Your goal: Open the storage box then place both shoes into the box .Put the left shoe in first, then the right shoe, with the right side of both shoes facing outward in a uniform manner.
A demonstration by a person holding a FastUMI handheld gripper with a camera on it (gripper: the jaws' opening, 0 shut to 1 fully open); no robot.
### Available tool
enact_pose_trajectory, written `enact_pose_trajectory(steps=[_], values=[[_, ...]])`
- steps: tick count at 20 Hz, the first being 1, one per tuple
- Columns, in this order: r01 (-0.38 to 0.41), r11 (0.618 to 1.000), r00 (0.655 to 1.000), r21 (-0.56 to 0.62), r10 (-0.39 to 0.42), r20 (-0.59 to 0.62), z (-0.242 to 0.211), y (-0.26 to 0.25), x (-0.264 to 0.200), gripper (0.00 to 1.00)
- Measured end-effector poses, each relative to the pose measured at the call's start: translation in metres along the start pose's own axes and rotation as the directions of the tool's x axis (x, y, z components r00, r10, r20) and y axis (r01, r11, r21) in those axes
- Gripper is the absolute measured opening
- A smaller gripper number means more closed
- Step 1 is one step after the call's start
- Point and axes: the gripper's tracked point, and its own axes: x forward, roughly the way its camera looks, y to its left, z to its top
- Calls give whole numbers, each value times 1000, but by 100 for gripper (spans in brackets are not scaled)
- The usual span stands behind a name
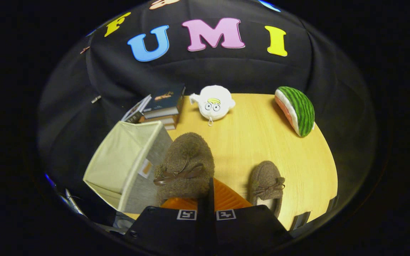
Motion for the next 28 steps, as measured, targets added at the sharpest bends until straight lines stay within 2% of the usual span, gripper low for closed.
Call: enact_pose_trajectory(steps=[4,9,19,24,28], values=[[-70,998,996,-8,70,52,52,59,-16,5],[-104,993,995,58,104,12,72,123,2,5],[-16,993,981,118,39,-190,10,191,74,5],[51,986,977,157,-17,-211,-5,196,96,6],[65,985,973,159,-27,-230,-14,201,107,7]])
